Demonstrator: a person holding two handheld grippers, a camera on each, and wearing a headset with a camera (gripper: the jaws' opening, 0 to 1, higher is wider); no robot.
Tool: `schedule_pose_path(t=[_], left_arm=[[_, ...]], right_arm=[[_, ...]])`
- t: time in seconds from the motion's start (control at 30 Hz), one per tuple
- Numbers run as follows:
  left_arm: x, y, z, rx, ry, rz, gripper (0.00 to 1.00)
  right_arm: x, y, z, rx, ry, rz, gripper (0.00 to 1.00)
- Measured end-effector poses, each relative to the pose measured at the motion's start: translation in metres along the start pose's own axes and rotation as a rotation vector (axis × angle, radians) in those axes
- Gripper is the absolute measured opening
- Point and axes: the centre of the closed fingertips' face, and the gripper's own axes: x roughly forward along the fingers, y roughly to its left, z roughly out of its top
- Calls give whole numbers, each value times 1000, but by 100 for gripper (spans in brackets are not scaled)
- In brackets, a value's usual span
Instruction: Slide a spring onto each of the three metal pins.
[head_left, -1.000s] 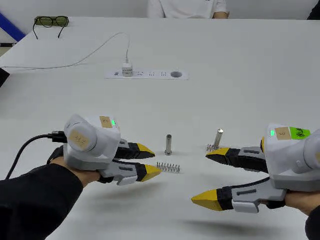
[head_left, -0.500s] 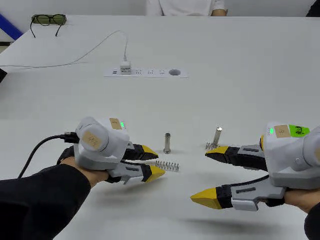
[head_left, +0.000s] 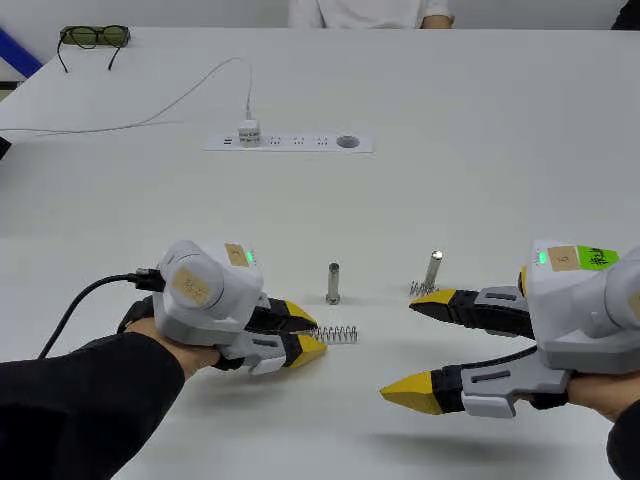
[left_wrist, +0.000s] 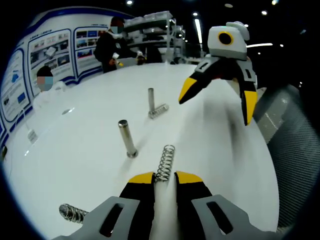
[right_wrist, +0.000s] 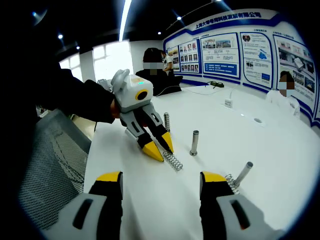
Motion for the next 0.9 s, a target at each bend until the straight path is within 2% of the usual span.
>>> schedule_pose_path(t=[0.63, 0.9], left_arm=[[-1, -1, 3, 10, -8, 14, 11], [-7, -7, 9, 25, -11, 11, 10]], right_arm=[[1, 1, 0, -4, 2, 3, 63], [3, 3, 3, -28, 1, 3, 55]])
